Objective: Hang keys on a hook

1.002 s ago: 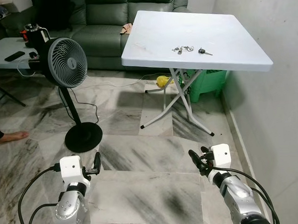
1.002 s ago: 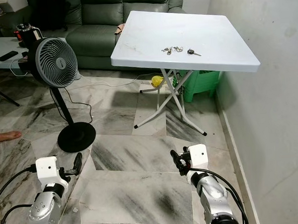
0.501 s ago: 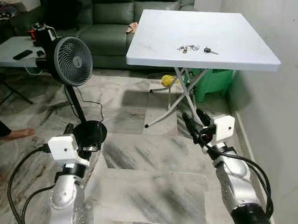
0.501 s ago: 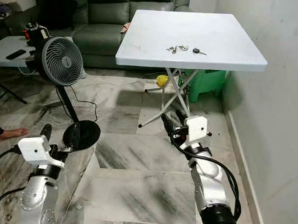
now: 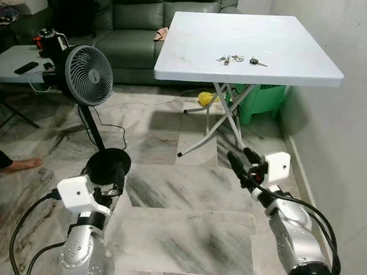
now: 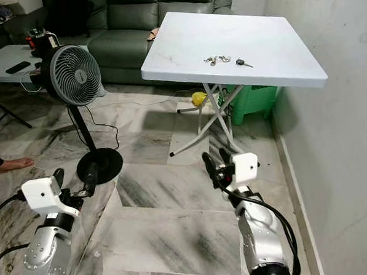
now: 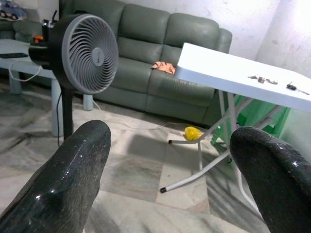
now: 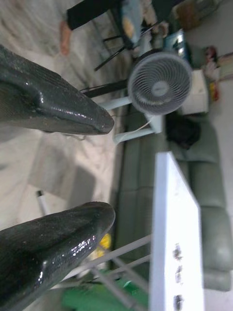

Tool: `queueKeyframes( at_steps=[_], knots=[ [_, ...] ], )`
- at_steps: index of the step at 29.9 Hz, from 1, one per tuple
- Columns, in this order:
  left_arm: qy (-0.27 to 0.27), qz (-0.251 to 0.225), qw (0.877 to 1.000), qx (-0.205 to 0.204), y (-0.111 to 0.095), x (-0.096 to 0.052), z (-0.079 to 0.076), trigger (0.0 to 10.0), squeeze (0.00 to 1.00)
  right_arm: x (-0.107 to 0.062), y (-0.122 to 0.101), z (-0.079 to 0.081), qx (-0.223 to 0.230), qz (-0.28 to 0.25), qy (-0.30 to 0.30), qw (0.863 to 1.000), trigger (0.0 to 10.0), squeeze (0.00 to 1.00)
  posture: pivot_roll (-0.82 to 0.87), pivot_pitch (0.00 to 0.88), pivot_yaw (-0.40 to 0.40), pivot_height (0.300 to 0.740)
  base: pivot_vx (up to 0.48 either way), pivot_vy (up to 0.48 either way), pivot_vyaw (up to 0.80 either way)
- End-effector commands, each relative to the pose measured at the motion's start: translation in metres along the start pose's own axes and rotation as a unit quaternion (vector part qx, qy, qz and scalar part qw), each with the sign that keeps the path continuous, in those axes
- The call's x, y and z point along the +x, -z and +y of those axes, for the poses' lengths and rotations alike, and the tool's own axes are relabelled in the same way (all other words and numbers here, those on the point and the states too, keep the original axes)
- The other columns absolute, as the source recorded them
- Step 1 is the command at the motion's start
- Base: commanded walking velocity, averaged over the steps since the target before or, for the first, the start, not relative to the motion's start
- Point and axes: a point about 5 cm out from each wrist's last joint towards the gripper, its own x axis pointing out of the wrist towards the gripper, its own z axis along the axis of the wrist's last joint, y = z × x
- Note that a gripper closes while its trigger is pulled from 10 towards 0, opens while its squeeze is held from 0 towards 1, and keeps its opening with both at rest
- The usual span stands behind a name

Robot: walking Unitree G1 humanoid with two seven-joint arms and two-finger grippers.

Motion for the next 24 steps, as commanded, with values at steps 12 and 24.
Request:
queueKeyframes(
  at_steps=[12, 24],
  knots=[
    [0.001, -0.006, 1.000, 0.011, -0.012, 0.001, 0.002, 10.0, 0.00, 0.008, -0.010, 0.007, 0.004, -0.008, -0.011, 1.000, 10.0, 0.00, -0.03, 0.000, -0.017, 0.740, 0.126, 0.000, 0.00],
    [0.017, -0.007, 1.000, 0.017, -0.015, 0.009, -0.002, 10.0, 0.00, 0.008, -0.010, 0.006, 0.001, -0.003, -0.016, 1.000, 10.0, 0.00, -0.03, 0.000, -0.018, 0.740, 0.405, 0.000, 0.00]
  ],
)
